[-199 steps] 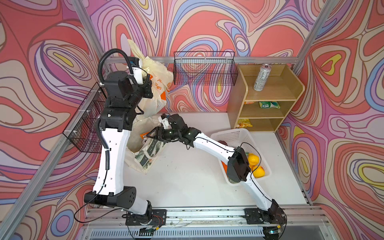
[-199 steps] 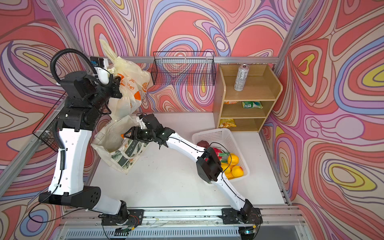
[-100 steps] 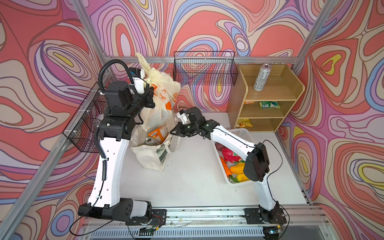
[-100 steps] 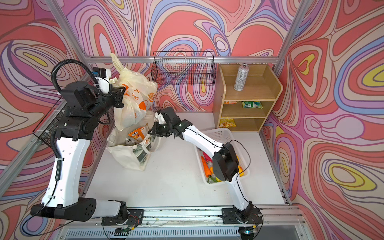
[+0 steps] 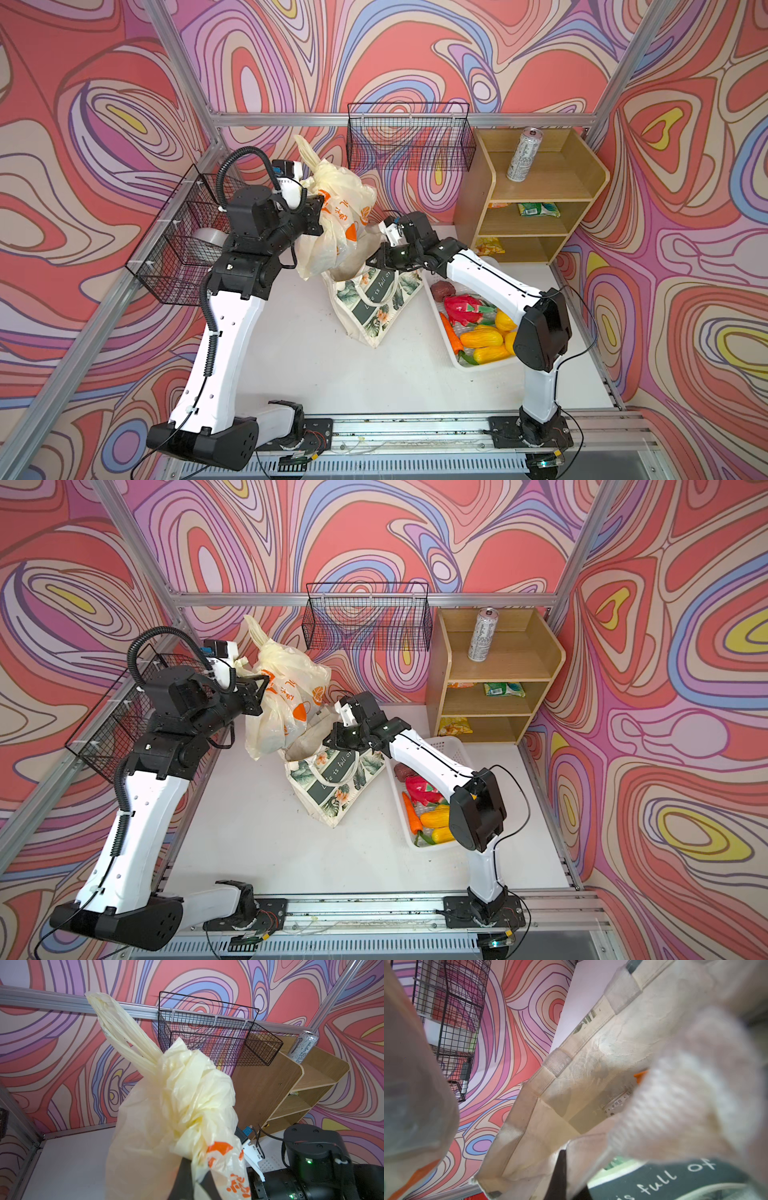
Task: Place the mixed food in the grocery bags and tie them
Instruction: 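Lower the yellow bag into the floral tote with the left gripper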
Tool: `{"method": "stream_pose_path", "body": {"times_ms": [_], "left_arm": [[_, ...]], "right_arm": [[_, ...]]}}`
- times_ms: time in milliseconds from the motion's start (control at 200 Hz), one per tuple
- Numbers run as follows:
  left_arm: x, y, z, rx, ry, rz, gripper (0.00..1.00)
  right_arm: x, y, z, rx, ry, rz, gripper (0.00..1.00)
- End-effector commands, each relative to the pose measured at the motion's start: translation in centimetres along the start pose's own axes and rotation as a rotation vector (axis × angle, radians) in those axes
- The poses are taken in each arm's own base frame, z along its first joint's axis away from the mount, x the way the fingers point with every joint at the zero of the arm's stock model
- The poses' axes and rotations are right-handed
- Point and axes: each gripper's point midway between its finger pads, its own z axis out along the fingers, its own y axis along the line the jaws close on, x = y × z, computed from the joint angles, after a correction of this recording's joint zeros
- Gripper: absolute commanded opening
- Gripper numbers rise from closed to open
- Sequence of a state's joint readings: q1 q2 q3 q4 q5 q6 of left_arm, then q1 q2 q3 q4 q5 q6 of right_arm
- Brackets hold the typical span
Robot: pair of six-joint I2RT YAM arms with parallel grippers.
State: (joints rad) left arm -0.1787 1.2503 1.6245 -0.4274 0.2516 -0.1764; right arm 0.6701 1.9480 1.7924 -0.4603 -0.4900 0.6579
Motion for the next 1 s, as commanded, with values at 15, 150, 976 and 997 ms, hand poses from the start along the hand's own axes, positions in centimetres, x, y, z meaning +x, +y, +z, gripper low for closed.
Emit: {"method": "stream_pose_path", "body": {"times_ms": [15,150,976,997], "left_arm": [[-2.0,-1.1,-0.5,0.009,-0.111,0.024,0.00],[-1.5,-2.0,0.7,0.035,-0.105,0.013,0.00],[11.6,-5.2,2.2,0.066,0.035,0.011,0.00],[12.0,-5.2,1.9,0.067,0.045,0.009,0.00]], "right_arm": [[-0.3,2.4,-2.4,-0.050,-0.047,-0.057,0.00],[0.6,2.4,-3.8,-0.049,-0.062,-0.049,0.00],[2.5,-3.1,-10.3,0.058,-0.154,0.000,0.00],[2.5,-3.4,-10.4,0.062,-0.154,0.004,0.00]]}}
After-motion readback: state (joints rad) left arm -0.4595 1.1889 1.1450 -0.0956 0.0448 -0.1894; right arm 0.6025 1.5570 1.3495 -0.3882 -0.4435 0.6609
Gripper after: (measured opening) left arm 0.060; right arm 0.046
